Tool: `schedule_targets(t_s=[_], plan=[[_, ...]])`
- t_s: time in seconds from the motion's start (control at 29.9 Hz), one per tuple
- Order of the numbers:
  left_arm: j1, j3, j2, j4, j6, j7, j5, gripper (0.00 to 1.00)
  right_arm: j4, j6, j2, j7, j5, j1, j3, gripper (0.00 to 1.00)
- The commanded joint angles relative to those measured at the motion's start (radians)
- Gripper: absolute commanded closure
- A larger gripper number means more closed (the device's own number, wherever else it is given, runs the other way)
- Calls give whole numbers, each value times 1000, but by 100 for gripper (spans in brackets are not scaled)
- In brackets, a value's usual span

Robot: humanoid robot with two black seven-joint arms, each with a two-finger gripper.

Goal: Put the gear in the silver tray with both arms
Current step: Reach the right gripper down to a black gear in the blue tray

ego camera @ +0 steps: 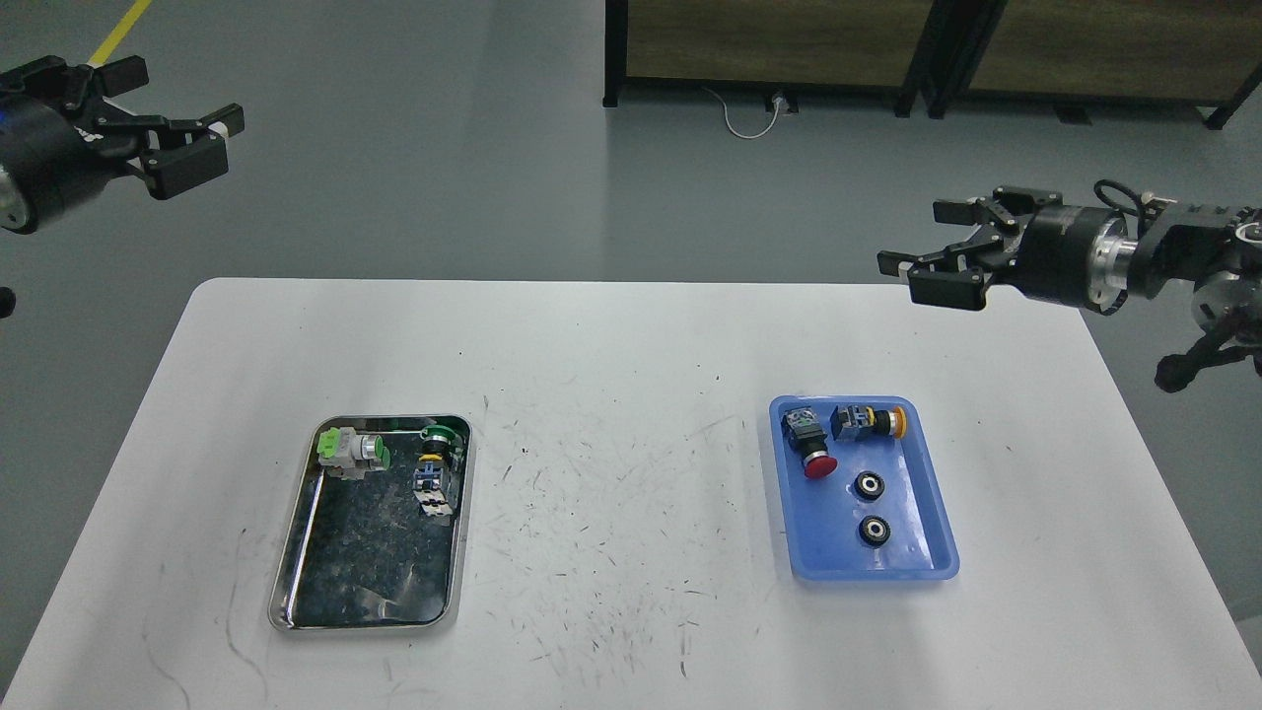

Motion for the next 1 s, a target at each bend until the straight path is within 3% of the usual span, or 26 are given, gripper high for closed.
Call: schedule_targets(t_s=[0.0,0.17,0.63,0.97], plan=[[71,-8,39,-58,-9,-30,15,2,5,9,-3,1,-47,-55,-7,2],[92,-26,39,-51,8,-73,18,2,5,9,11,5,-116,-122,-56,2],[94,-86,60,-36,58,-73,8,2,-29,9,42,11,-229,-241,-100,1],[92,-101,69,-31,63,-73,8,2,-110,-58,128,37,-248,-293,-77,4]])
